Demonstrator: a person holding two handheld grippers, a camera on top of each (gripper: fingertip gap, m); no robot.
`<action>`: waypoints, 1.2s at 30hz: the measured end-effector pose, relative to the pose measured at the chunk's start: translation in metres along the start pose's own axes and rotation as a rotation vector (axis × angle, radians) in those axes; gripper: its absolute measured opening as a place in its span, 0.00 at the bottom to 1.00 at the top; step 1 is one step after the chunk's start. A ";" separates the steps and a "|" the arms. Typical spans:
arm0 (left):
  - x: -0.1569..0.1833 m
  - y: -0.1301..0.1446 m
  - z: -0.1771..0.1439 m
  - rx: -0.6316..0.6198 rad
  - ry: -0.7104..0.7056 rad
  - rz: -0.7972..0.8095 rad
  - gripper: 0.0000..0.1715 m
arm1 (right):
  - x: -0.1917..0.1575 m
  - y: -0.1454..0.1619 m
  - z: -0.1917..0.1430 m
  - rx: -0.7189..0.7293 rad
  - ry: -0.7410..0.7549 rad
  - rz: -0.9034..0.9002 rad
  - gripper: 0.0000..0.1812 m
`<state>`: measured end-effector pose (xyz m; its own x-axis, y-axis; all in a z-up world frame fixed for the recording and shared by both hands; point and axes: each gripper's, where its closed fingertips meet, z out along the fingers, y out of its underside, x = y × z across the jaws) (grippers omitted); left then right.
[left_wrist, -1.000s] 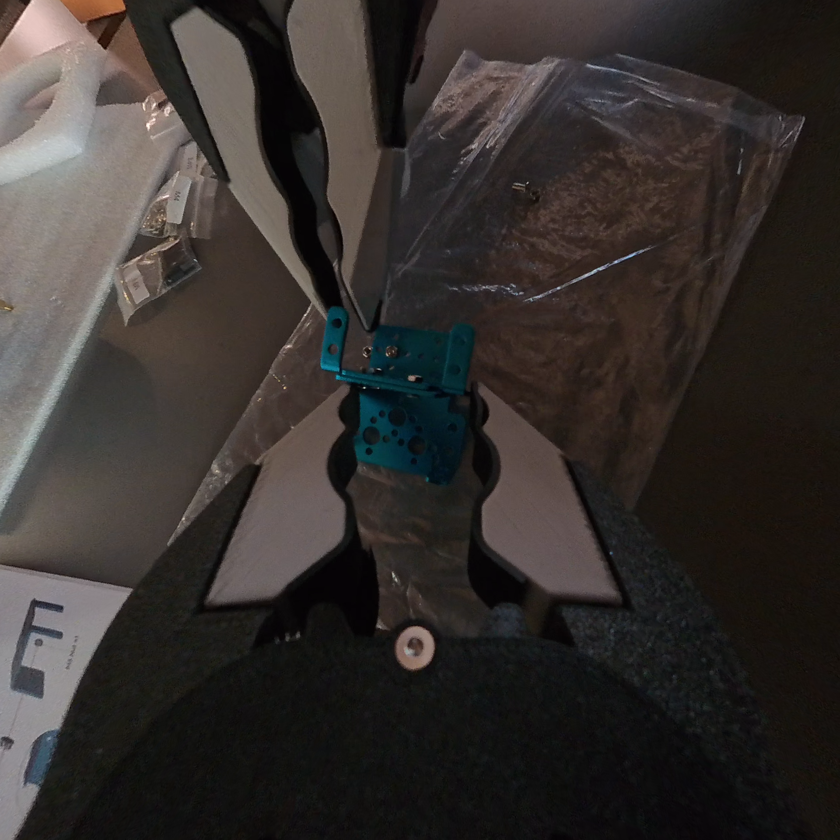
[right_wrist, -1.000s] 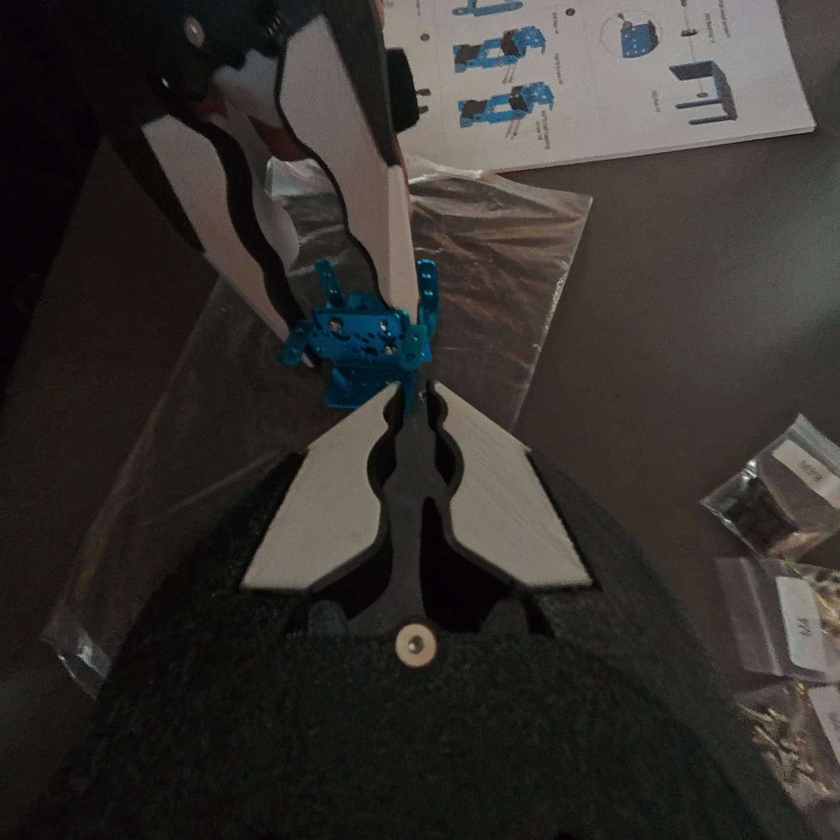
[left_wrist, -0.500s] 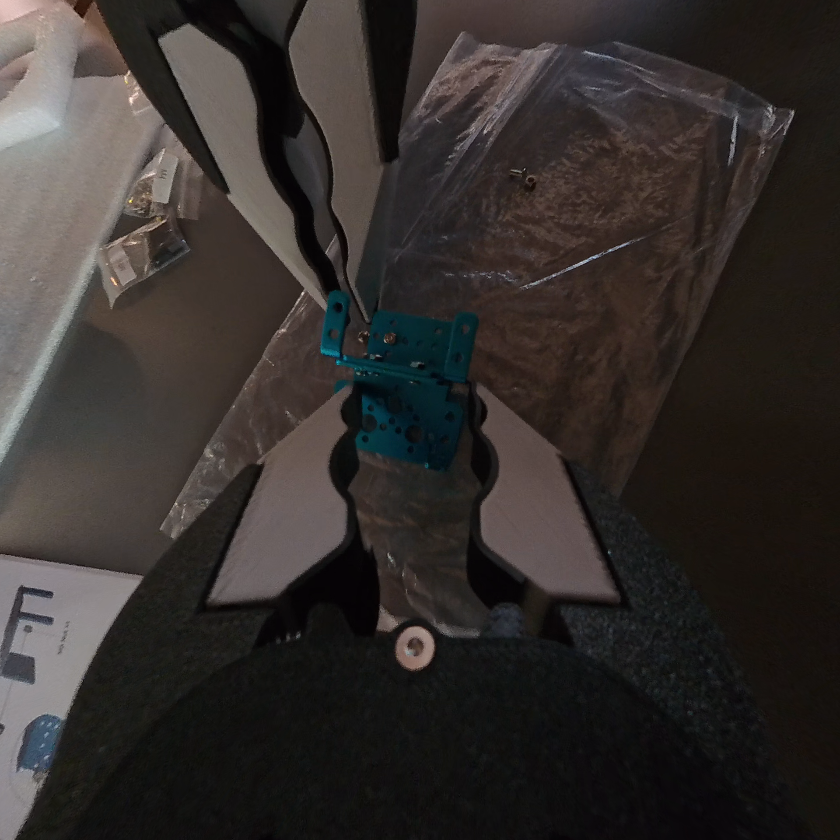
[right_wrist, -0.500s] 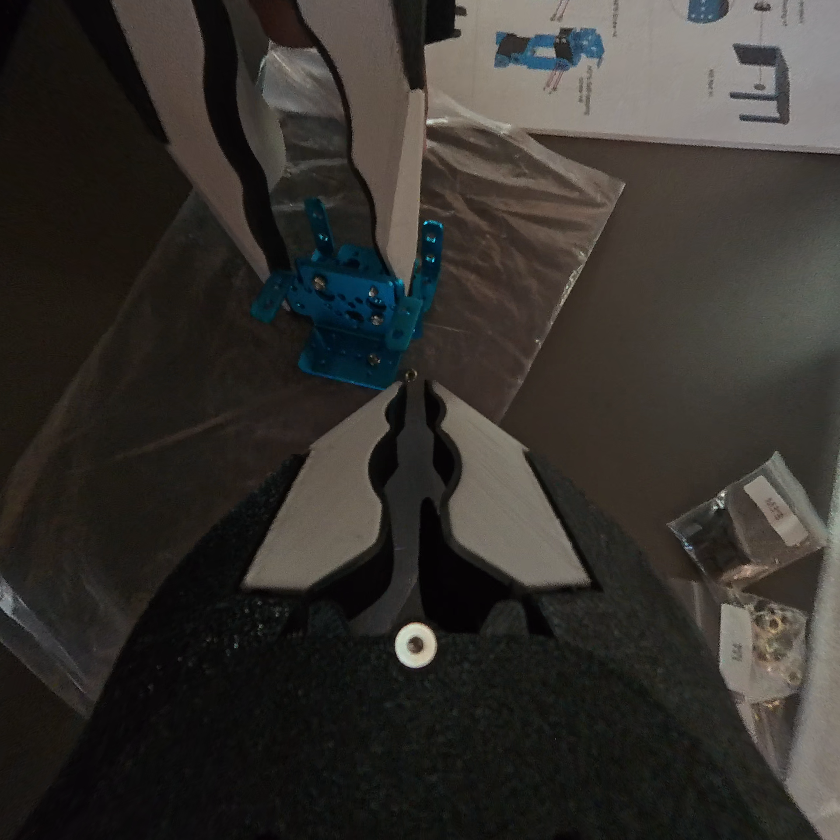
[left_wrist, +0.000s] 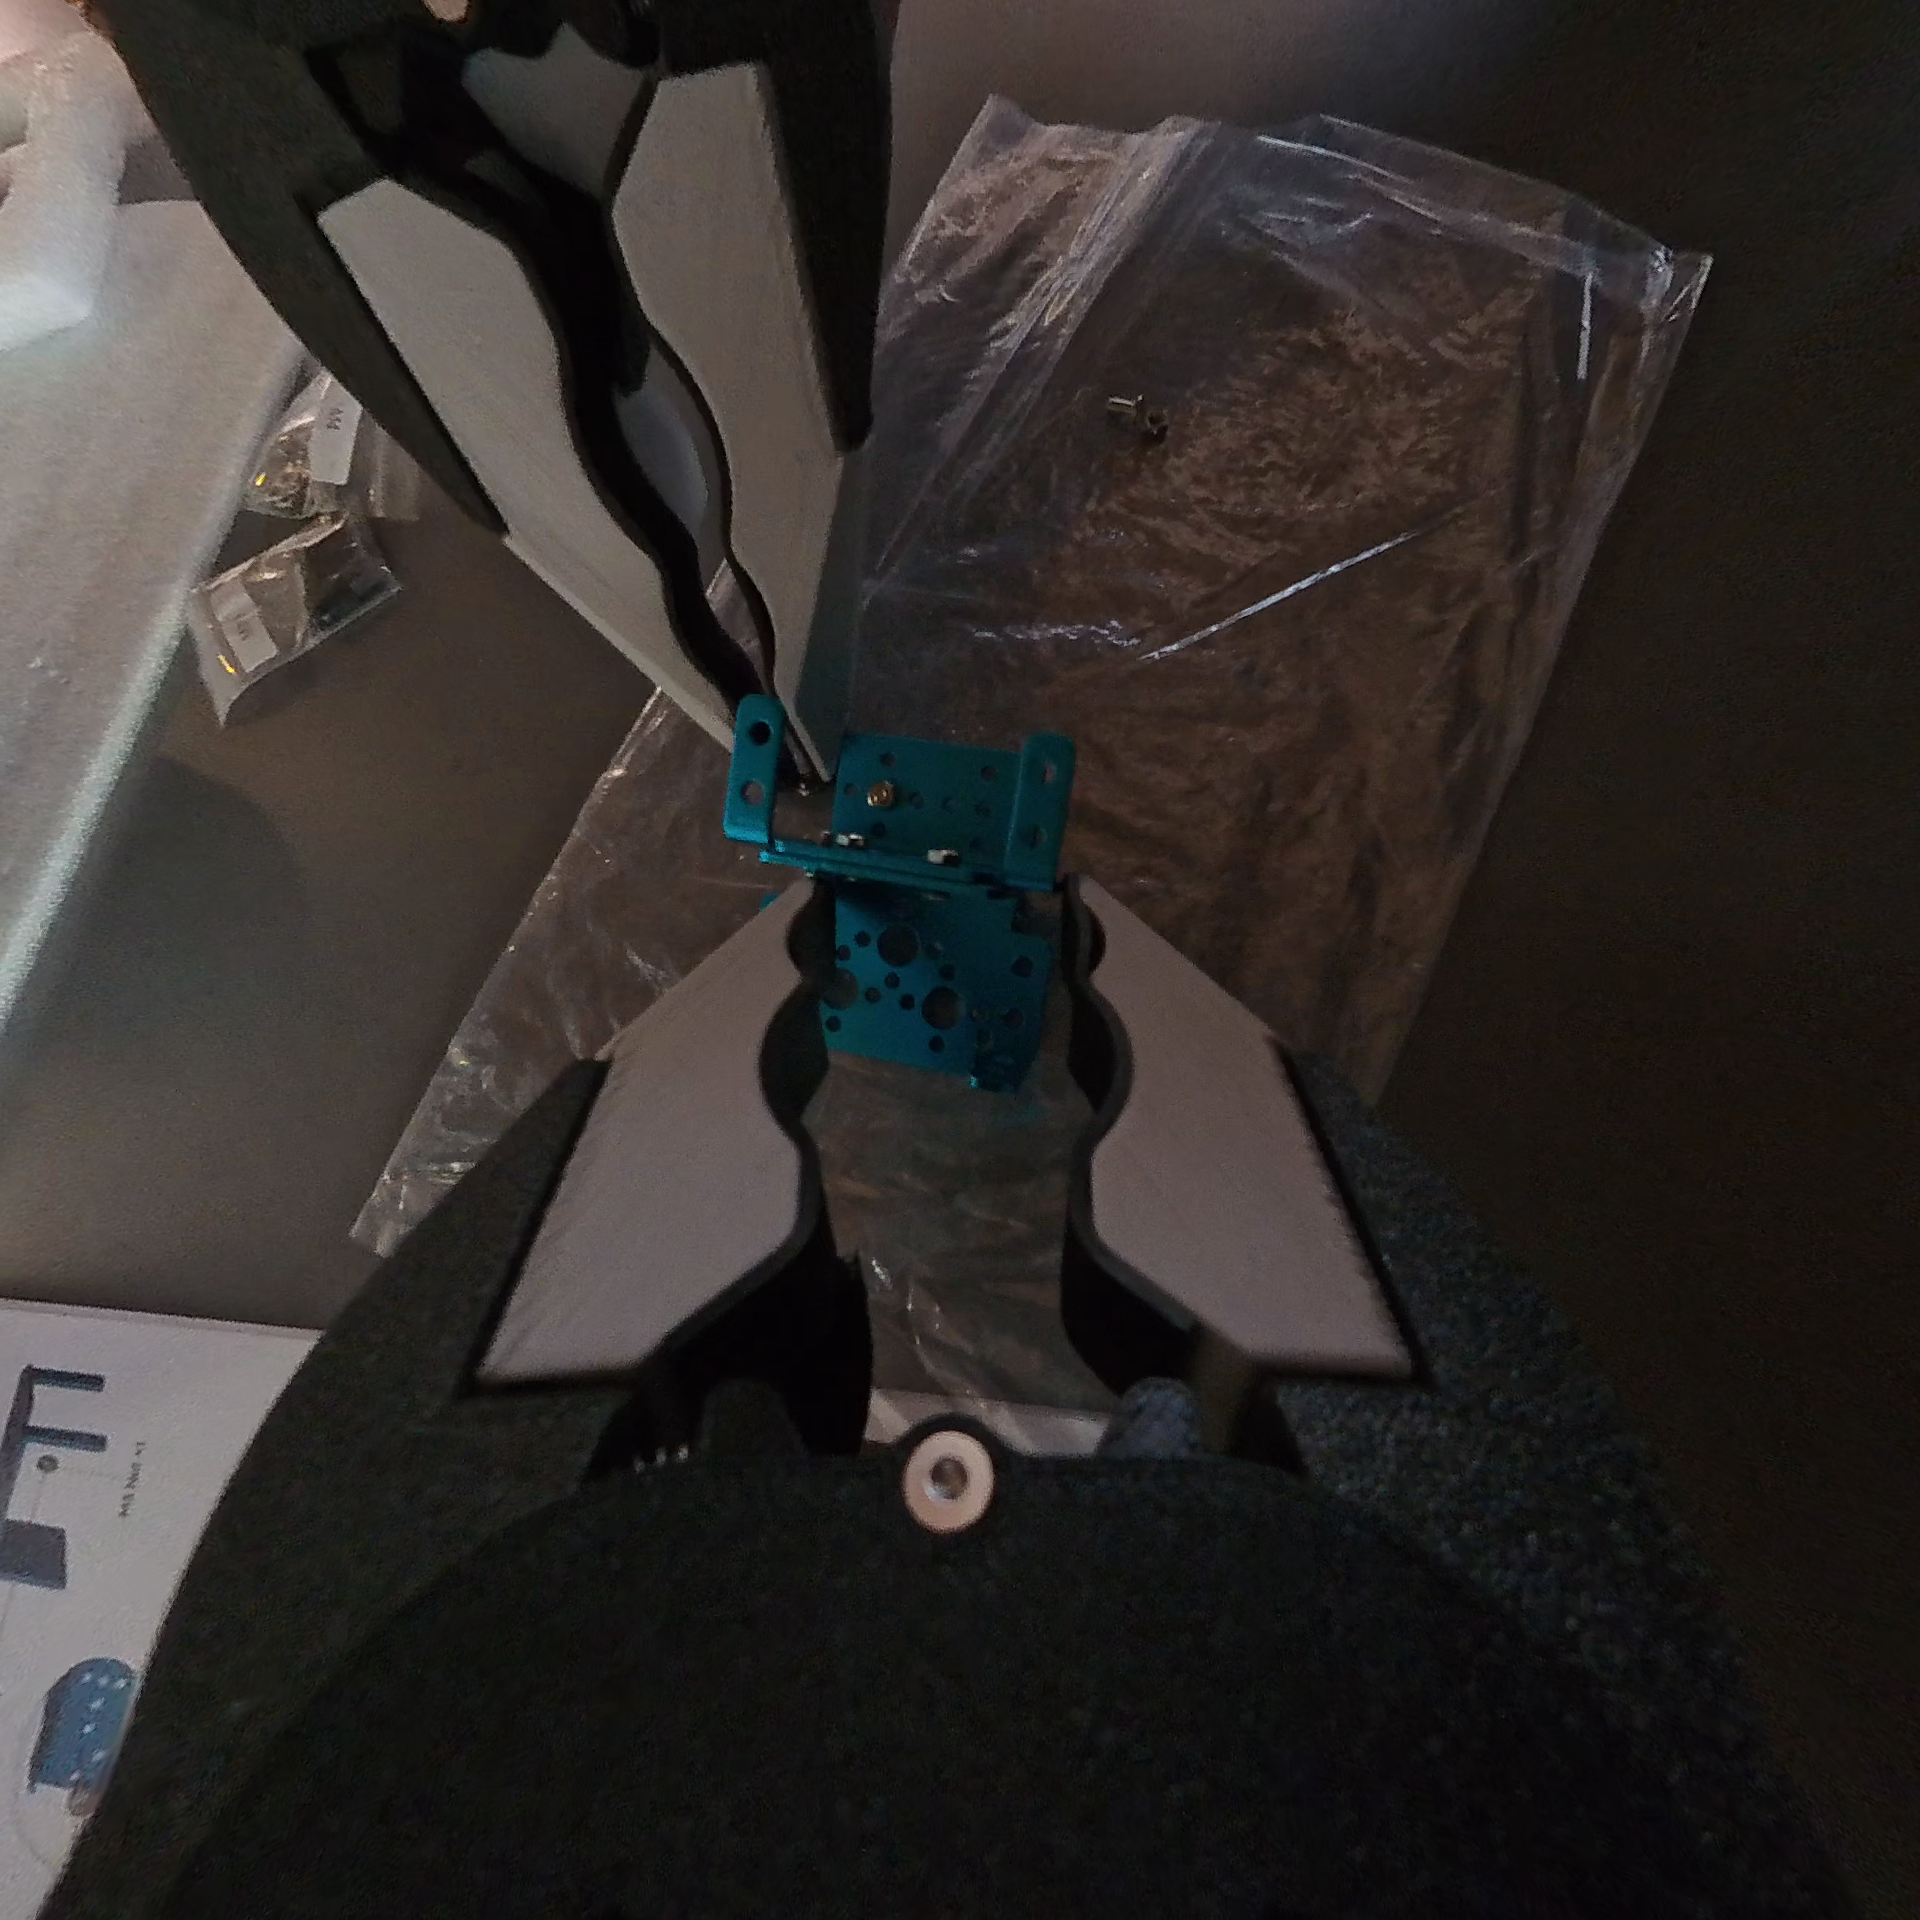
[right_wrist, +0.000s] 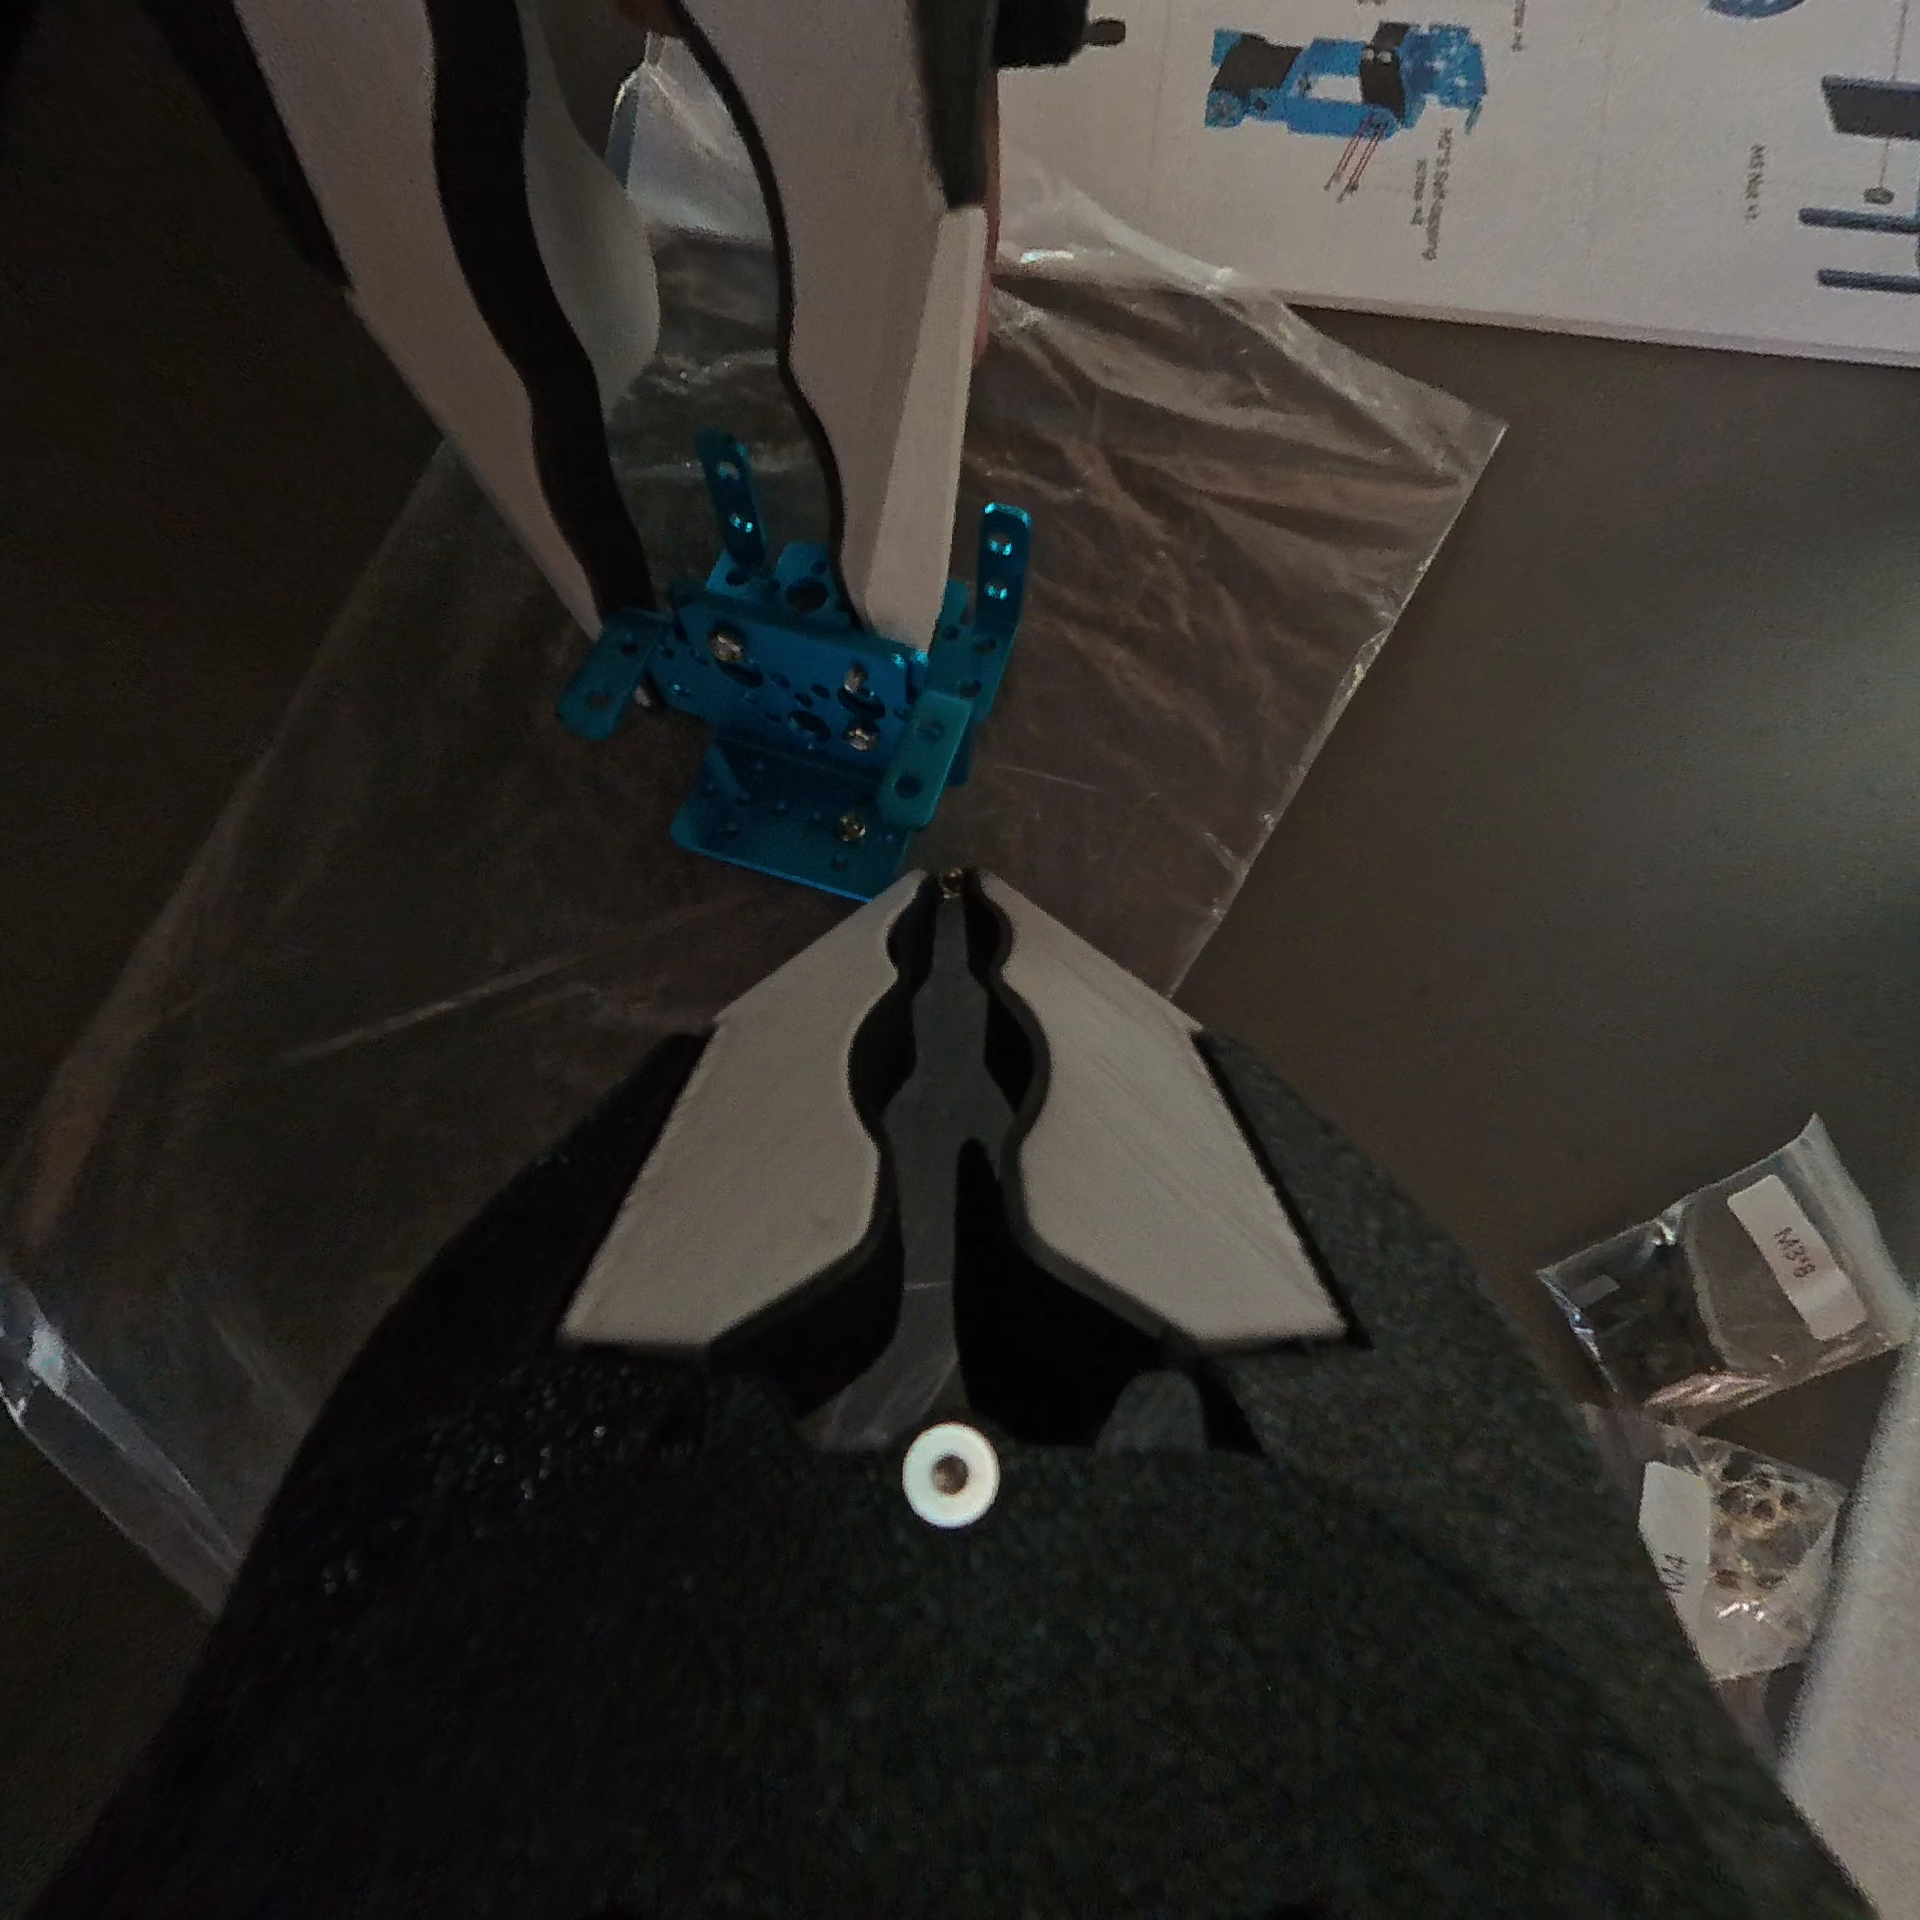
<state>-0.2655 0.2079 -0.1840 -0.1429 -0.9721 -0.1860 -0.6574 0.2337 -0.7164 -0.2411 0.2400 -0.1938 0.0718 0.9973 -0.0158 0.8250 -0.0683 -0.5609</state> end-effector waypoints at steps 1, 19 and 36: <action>0.000 0.000 0.000 0.000 -0.001 0.003 0.25 | 0.000 0.000 0.000 -0.006 0.004 -0.001 0.02; -0.001 0.001 0.001 -0.001 -0.020 0.018 0.25 | -0.001 0.017 -0.023 -0.073 0.130 0.076 0.06; -0.001 0.000 0.002 -0.003 -0.024 0.024 0.25 | 0.001 0.004 -0.002 -0.206 0.040 -0.067 0.04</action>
<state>-0.2646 0.2087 -0.1852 -0.1409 -0.9654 -0.2192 -0.6561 0.2569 -0.7096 -0.2362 0.2407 -0.1945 0.0313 0.9982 0.0510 0.9254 -0.0096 -0.3790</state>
